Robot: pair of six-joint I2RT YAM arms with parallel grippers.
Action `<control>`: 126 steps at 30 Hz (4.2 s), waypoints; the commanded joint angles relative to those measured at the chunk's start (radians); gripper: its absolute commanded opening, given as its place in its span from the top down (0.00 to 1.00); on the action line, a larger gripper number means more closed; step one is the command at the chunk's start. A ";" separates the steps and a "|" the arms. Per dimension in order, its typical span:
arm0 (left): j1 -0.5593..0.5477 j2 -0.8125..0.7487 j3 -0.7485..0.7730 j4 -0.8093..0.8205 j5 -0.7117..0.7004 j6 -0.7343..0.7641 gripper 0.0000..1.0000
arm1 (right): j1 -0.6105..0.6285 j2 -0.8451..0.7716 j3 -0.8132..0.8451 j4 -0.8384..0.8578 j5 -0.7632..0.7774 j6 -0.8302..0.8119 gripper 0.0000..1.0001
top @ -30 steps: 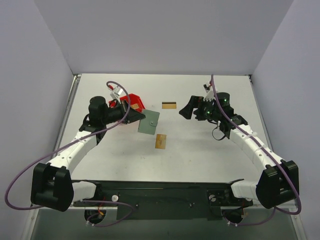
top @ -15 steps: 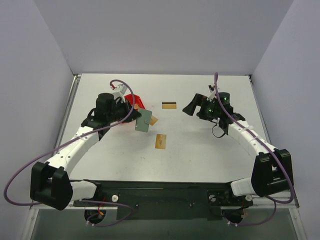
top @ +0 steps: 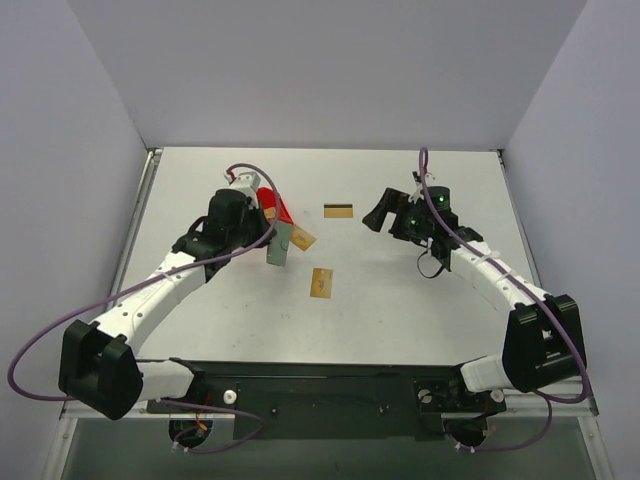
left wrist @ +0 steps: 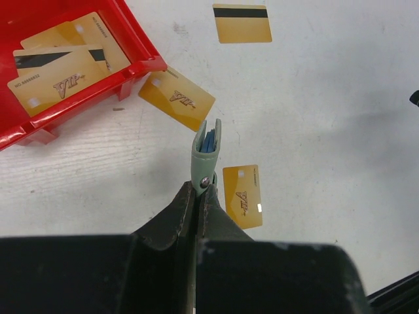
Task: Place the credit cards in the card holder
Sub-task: Open the card holder at the center of the board.
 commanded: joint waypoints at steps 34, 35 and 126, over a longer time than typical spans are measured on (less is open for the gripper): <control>-0.133 0.035 0.077 -0.028 -0.302 -0.011 1.00 | 0.161 -0.043 -0.053 0.030 0.194 0.082 0.08; -0.136 0.035 0.079 -0.029 -0.309 -0.013 1.00 | 0.162 -0.043 -0.053 0.028 0.202 0.086 0.08; -0.300 0.041 0.100 0.230 -0.185 -0.118 1.00 | 0.276 0.178 0.183 -0.214 0.078 0.154 0.37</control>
